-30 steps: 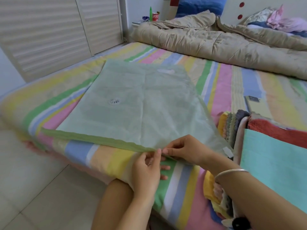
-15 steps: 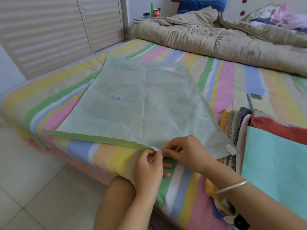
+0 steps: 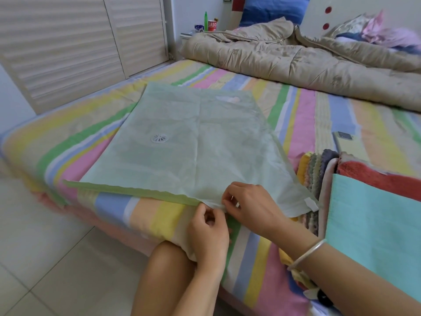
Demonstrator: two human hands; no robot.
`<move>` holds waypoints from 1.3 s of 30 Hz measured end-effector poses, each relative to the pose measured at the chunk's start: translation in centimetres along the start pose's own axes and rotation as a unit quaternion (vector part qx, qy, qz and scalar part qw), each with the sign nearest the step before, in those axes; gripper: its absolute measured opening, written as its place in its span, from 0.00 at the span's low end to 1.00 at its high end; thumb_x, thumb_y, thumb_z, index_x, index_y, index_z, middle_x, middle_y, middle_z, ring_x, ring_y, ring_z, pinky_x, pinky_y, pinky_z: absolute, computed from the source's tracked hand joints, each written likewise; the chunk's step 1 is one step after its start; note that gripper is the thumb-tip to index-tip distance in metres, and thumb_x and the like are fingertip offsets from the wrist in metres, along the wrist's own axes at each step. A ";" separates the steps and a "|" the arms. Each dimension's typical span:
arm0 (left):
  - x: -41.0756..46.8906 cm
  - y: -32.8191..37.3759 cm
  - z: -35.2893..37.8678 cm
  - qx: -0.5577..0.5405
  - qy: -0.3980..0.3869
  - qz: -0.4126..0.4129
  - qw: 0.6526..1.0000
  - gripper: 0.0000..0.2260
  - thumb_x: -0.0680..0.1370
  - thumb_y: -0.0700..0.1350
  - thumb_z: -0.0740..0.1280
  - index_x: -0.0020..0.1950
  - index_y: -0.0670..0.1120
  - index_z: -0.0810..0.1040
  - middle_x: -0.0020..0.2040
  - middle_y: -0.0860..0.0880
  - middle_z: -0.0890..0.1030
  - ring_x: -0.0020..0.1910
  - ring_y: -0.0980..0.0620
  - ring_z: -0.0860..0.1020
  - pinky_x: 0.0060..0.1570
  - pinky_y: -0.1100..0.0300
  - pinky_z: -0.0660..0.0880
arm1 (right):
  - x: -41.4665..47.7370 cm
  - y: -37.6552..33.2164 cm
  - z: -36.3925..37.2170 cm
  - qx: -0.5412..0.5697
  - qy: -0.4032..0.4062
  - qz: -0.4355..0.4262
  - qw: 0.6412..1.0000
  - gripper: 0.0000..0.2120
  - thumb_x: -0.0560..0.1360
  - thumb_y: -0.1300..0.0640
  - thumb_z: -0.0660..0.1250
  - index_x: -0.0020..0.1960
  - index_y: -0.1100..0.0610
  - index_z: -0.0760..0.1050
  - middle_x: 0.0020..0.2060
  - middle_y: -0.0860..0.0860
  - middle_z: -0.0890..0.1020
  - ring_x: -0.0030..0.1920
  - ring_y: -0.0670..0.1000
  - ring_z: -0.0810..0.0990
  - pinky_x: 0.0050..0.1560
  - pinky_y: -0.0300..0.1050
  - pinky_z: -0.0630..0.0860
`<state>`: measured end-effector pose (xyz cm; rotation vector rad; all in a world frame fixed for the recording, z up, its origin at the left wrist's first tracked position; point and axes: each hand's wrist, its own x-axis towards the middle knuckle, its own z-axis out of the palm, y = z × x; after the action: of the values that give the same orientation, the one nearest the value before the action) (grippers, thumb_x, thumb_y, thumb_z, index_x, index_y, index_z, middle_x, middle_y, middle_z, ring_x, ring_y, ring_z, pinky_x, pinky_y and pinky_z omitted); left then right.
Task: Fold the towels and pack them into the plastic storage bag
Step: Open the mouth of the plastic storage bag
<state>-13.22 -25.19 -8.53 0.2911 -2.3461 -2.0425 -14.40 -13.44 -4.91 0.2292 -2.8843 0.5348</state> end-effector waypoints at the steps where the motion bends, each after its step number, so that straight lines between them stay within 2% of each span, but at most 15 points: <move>1: 0.0 0.0 0.1 0.004 0.007 -0.001 1.000 0.09 0.76 0.40 0.63 0.36 0.43 0.73 0.28 0.47 0.80 0.26 0.49 0.78 0.31 0.47 0.78 | 0.0 -0.1 0.1 -0.003 0.002 0.003 1.000 0.06 0.76 0.57 0.63 0.43 0.57 0.77 0.41 0.49 0.80 0.37 0.53 0.78 0.40 0.53 0.75; 7: -0.2 0.6 0.3 0.016 0.030 -0.007 0.999 0.09 0.77 0.41 0.64 0.36 0.43 0.74 0.26 0.49 0.80 0.26 0.50 0.77 0.33 0.52 0.74 | 0.1 -0.1 0.7 -0.003 0.041 0.038 0.998 0.06 0.76 0.57 0.62 0.43 0.57 0.76 0.41 0.51 0.79 0.36 0.55 0.79 0.38 0.53 0.75; 12: -0.3 0.4 0.3 -0.008 0.011 -0.016 1.000 0.08 0.75 0.41 0.64 0.35 0.44 0.74 0.27 0.49 0.80 0.29 0.46 0.79 0.36 0.43 0.78 | 0.6 -0.1 0.2 -0.005 0.049 0.046 0.998 0.05 0.76 0.58 0.63 0.43 0.57 0.76 0.42 0.51 0.80 0.37 0.56 0.79 0.40 0.53 0.75; 16: -0.3 -0.5 0.3 -0.005 -0.001 0.016 1.000 0.06 0.71 0.45 0.63 0.34 0.49 0.71 0.29 0.47 0.79 0.30 0.42 0.78 0.32 0.41 0.77 | 2.7 1.0 -1.9 -0.008 0.124 0.093 0.988 0.02 0.74 0.59 0.66 0.44 0.57 0.77 0.42 0.52 0.81 0.40 0.58 0.80 0.42 0.53 0.75; 18: -0.2 -0.6 0.4 0.002 -0.016 0.021 1.000 0.06 0.69 0.48 0.62 0.34 0.49 0.70 0.30 0.48 0.79 0.30 0.41 0.78 0.32 0.40 0.77 | 3.6 1.5 -3.4 -0.015 0.131 0.115 0.984 0.03 0.74 0.57 0.66 0.43 0.56 0.78 0.41 0.51 0.82 0.42 0.56 0.81 0.43 0.52 0.75; 21: -0.1 0.0 0.3 0.012 -0.041 0.020 0.999 0.10 0.70 0.54 0.61 0.34 0.48 0.71 0.31 0.49 0.80 0.31 0.42 0.78 0.33 0.40 0.77 | 3.6 1.3 -4.1 -0.014 0.082 0.102 0.991 0.04 0.74 0.55 0.67 0.42 0.53 0.78 0.40 0.48 0.83 0.43 0.53 0.82 0.44 0.50 0.76; 24: 0.2 1.7 0.1 0.016 -0.077 -0.036 0.996 0.20 0.73 0.63 0.62 0.34 0.48 0.75 0.31 0.51 0.82 0.31 0.46 0.81 0.36 0.45 0.79 | 2.7 0.6 -3.7 0.010 0.065 0.085 0.994 0.04 0.74 0.54 0.67 0.42 0.51 0.79 0.38 0.45 0.83 0.41 0.48 0.82 0.45 0.50 0.77; 25: 0.4 2.2 0.1 0.020 -0.088 -0.058 0.994 0.20 0.74 0.63 0.62 0.34 0.47 0.77 0.31 0.50 0.82 0.30 0.46 0.81 0.36 0.47 0.80 | 2.5 0.3 -3.5 0.019 0.067 0.070 0.995 0.03 0.74 0.54 0.68 0.42 0.51 0.79 0.38 0.45 0.83 0.40 0.47 0.82 0.44 0.50 0.77; 28: 1.1 2.9 0.1 -0.019 -0.106 -0.126 0.986 0.16 0.78 0.50 0.63 0.37 0.41 0.79 0.31 0.48 0.83 0.25 0.49 0.78 0.32 0.54 0.78 | 1.8 -0.5 -2.7 0.020 0.064 0.012 0.998 0.03 0.75 0.54 0.68 0.43 0.51 0.79 0.40 0.44 0.82 0.38 0.46 0.81 0.41 0.49 0.77; 30: 1.2 3.1 0.0 -0.047 -0.108 -0.144 0.982 0.14 0.78 0.46 0.62 0.37 0.41 0.80 0.30 0.47 0.83 0.25 0.51 0.78 0.30 0.57 0.76 | 0.9 -1.0 -2.2 0.001 0.054 -0.015 0.998 0.04 0.76 0.52 0.67 0.44 0.50 0.79 0.42 0.44 0.81 0.38 0.45 0.80 0.38 0.48 0.75; 35: 0.7 2.4 -0.1 -0.057 -0.107 -0.112 0.986 0.10 0.79 0.41 0.62 0.41 0.43 0.81 0.35 0.49 0.84 0.26 0.54 0.77 0.28 0.60 0.75 | -1.1 0.6 -2.0 -0.041 0.046 -0.041 0.997 0.08 0.75 0.44 0.67 0.51 0.45 0.77 0.46 0.40 0.79 0.42 0.40 0.79 0.33 0.41 0.73; 39: 0.6 1.6 0.1 -0.031 -0.087 -0.087 0.992 0.12 0.80 0.45 0.64 0.41 0.40 0.80 0.29 0.48 0.81 0.24 0.54 0.77 0.29 0.58 0.76 | -2.3 1.8 -2.0 -0.151 0.051 -0.067 0.985 0.09 0.66 0.54 0.67 0.47 0.47 0.78 0.41 0.43 0.80 0.39 0.48 0.81 0.26 0.41 0.68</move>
<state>-14.01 -24.96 -7.06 0.3390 -2.4265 -2.3046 -12.21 -10.79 -4.20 0.3330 -2.7762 0.0805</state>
